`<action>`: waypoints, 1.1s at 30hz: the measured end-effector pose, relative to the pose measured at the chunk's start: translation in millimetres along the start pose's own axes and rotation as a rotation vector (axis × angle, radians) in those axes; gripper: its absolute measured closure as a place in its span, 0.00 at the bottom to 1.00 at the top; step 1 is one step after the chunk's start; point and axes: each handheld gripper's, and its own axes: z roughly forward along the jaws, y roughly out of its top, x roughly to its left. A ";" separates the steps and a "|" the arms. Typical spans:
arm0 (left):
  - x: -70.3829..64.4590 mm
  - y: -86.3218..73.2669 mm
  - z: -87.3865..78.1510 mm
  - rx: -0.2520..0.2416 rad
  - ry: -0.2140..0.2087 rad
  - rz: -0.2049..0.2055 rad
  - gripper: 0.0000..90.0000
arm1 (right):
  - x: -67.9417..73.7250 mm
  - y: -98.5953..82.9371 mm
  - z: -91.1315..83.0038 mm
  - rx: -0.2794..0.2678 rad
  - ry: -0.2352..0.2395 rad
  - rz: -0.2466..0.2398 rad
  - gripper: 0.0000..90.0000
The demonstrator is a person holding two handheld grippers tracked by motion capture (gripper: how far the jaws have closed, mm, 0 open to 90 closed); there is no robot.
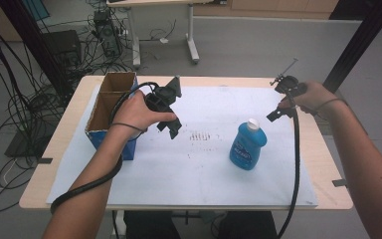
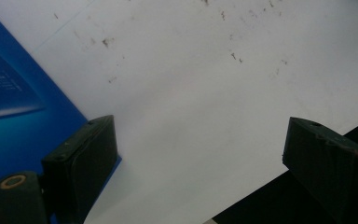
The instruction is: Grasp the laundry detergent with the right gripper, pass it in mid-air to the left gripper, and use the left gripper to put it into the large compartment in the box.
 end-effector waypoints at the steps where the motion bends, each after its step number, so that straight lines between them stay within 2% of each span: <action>1: -1.8 -2.9 3.1 0.002 -0.011 0.003 0.12 | 0.2 -1.7 -0.3 -0.003 0.000 -0.005 0.09; 8: -12.4 -15.7 12.0 0.006 -0.040 0.009 0.12 | 8.2 -18.4 -1.6 -0.021 -0.005 -0.020 0.10; 11: -14.4 -18.9 14.2 0.009 -0.036 0.010 0.12 | 9.6 -23.7 -1.6 -0.023 -0.001 -0.013 0.10; 15: -18.0 -25.7 19.6 0.000 -0.051 0.005 0.12 | 14.3 -36.2 -0.1 -0.035 0.036 0.031 0.11; 18: -20.1 -29.3 23.8 0.004 -0.054 0.005 0.12 | 18.4 -46.3 3.5 -0.043 0.053 0.028 0.10; 23: -22.1 -33.7 26.8 0.001 -0.064 0.004 0.12 | 21.1 -59.3 7.5 -0.042 0.044 0.037 0.10; 27: -26.3 -36.4 28.2 0.005 -0.049 0.003 0.12 | 22.6 -76.1 9.2 -0.054 0.027 0.045 0.08; 33: -31.9 -41.0 34.2 0.016 -0.037 -0.010 0.11 | 29.8 -95.7 12.5 -0.075 0.032 0.050 0.07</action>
